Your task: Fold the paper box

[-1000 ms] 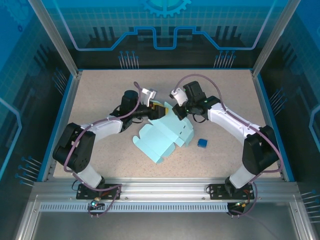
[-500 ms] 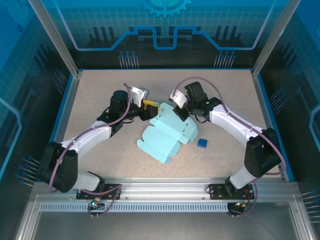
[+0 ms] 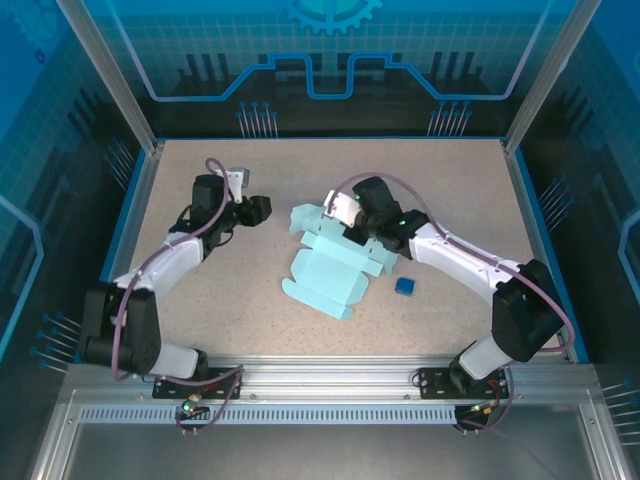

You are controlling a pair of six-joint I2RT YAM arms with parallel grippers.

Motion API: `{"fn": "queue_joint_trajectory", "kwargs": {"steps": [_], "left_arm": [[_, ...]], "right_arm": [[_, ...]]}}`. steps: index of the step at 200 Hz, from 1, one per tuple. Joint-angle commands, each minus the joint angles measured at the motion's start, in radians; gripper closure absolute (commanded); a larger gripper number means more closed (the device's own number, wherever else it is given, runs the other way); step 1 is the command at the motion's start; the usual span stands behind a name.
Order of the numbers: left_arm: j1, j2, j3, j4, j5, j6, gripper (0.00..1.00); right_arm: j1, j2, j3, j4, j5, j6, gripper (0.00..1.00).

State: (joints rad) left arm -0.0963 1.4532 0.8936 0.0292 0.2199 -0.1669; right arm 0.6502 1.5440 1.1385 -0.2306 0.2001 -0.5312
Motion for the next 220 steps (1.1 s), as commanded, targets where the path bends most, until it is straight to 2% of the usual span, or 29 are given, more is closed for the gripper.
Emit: {"fn": "queue_joint_trajectory", "kwargs": {"steps": [1,33,64,136,190,220], "left_arm": [[0.053,0.099,0.091,-0.137,0.005,-0.035,0.45],[0.049,0.203,0.133,-0.144,0.106,-0.039,0.48],[0.024,0.292,0.168,-0.138,0.146,-0.039,0.49],[-0.026,0.442,0.271,-0.137,0.193,-0.088,0.55],[-0.071,0.521,0.313,-0.101,0.296,-0.084,0.56],[-0.095,0.503,0.288,-0.039,0.367,-0.078,0.57]], "right_arm": [[0.048,0.039,-0.031,0.137,0.188,-0.112,1.00],[0.086,0.092,-0.065,0.255,0.319,-0.216,1.00],[0.105,0.143,-0.090,0.349,0.383,-0.300,1.00],[0.097,0.130,-0.145,0.430,0.345,-0.352,1.00],[0.083,0.102,-0.169,0.445,0.318,-0.337,1.00],[0.073,0.094,-0.179,0.448,0.310,-0.325,1.00]]}}
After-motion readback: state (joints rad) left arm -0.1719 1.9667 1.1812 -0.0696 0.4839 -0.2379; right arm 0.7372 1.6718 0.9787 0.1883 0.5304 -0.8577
